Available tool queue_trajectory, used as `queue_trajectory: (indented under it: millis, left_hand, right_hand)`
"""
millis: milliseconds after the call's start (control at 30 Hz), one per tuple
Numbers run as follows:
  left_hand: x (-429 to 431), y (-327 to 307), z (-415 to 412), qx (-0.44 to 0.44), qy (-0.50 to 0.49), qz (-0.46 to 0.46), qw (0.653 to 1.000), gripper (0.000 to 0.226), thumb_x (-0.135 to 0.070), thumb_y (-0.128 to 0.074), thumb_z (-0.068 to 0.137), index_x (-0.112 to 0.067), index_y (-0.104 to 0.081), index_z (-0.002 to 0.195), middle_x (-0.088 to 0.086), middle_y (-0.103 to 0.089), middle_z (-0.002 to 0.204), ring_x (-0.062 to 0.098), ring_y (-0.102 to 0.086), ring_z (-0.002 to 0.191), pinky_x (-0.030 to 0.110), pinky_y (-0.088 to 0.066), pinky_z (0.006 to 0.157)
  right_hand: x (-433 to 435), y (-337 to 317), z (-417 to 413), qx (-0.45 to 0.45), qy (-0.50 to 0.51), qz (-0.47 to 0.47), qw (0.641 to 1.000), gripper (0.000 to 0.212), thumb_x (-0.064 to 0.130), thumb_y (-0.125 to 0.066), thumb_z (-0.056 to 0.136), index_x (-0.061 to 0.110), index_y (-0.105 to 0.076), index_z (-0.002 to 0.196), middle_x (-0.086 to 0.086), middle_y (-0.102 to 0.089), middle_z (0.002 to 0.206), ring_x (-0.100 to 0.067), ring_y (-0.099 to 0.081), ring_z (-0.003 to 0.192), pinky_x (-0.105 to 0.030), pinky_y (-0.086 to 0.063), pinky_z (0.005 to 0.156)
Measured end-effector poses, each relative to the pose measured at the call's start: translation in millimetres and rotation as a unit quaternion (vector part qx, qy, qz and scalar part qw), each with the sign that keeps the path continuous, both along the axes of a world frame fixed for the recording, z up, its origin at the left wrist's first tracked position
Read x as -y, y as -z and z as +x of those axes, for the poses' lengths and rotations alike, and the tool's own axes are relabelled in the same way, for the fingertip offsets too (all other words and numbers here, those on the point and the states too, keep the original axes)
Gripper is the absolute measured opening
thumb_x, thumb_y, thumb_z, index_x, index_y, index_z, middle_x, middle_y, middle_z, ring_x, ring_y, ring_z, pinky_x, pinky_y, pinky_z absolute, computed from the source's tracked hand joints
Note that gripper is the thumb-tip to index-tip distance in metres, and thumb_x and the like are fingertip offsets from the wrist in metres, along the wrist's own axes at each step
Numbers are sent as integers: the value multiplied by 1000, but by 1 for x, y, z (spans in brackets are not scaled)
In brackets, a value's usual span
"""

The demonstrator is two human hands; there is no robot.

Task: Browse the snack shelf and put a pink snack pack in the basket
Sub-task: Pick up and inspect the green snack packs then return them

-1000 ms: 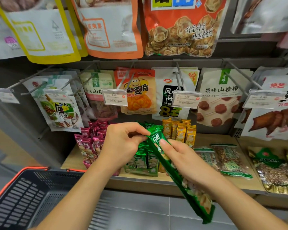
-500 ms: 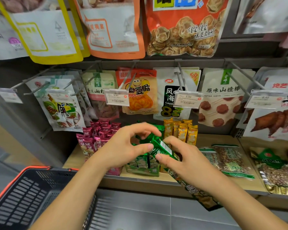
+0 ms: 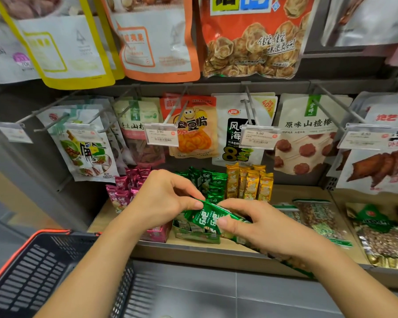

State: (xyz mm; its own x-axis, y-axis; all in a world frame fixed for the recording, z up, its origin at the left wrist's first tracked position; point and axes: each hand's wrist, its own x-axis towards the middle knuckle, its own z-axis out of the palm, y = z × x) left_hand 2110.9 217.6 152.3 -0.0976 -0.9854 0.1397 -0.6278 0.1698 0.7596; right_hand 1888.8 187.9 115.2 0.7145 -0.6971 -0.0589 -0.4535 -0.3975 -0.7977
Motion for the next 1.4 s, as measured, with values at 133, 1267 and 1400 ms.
queue_trajectory:
  millis: [133, 1267, 1400]
  left_hand:
    - [7, 4, 19, 0, -82, -36, 996, 28, -6, -83, 71, -32, -74, 64, -13, -69, 59, -1, -59, 55, 11, -43, 57]
    - [4, 42, -13, 207, 1, -216, 954, 26, -3, -81, 73, -12, -79, 97, 2, -75, 97, 24, -68, 89, 27, -51, 85]
    - [2, 42, -17, 207, 8, -205, 956, 27, -1, -84, 68, -9, -78, 94, 0, -71, 89, 20, -66, 81, 30, -57, 74]
  right_hand:
    - [6, -1, -18, -97, -8, 21, 995, 42, 60, -52, 90, 45, -48, 128, 14, -67, 104, -5, -66, 87, -35, -56, 81]
    - [12, -12, -31, -77, 132, -111, 982, 53, 43, -73, 81, 33, -58, 131, 19, -59, 123, 1, -52, 113, -20, -42, 96]
    - [10, -11, -30, -55, 160, -134, 976, 48, 40, -76, 79, 31, -64, 124, 25, -56, 107, 6, -51, 105, -12, -37, 86]
